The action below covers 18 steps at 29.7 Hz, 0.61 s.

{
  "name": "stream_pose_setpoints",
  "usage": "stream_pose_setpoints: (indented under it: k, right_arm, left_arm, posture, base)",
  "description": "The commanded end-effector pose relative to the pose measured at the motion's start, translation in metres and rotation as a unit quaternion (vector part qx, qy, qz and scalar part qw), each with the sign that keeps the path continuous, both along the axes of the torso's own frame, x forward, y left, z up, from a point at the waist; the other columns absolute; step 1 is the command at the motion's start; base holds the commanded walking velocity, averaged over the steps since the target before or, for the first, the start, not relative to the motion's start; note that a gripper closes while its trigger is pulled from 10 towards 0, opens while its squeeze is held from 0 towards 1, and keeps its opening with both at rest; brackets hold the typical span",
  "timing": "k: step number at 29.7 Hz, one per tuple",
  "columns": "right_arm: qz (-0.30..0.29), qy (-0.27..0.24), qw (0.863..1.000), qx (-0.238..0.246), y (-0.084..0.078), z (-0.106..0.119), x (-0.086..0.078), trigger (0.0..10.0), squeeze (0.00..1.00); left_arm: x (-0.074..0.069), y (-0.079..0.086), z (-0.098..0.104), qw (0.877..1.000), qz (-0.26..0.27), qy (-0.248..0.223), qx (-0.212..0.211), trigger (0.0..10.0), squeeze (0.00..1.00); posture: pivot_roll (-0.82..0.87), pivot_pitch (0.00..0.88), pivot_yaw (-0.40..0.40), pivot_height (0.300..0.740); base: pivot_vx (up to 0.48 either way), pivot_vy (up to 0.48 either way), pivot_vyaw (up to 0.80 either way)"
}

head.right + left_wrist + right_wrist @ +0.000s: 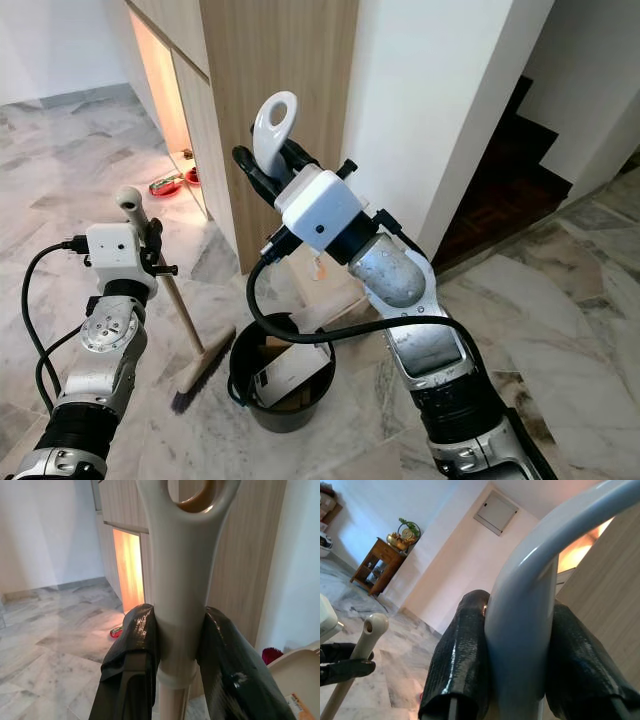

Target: Sweep floor

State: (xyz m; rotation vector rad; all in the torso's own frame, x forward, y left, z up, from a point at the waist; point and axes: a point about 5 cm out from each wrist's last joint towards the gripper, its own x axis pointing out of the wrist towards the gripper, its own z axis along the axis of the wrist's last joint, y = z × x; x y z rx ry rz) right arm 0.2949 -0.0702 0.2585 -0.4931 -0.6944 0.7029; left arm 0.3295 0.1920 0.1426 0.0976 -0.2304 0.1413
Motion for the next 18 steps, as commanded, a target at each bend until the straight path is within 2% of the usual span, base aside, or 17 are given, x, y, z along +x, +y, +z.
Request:
stream_pose_setpoints:
  k: [1,10,18]
  right_arm:
    - [0.015,-0.069,0.997,-0.009,0.004,0.024,-0.012,10.0,0.00]
    - [0.033,-0.099,0.994,-0.016,0.011,0.038,-0.021,10.0,0.00]
    - [0.054,-0.088,0.994,-0.017,0.014,0.040,-0.025,10.0,0.00]
  left_arm:
    - [0.003,-0.001,0.013,1.000,-0.003,-0.030,0.002,10.0,0.00]
    - [0.003,-0.001,0.013,1.000,-0.002,-0.031,0.003,10.0,0.00]
    - [0.004,-0.001,0.014,1.000,-0.002,-0.031,0.003,10.0,0.00]
  posture:
    - [0.03,0.000,-0.043,0.740]
    - [0.03,0.000,-0.044,0.740]
    - [0.03,0.000,-0.044,0.740]
  base:
    - [0.000,0.000,0.00]
    - [0.000,0.000,0.00]
    - [0.000,0.000,0.00]
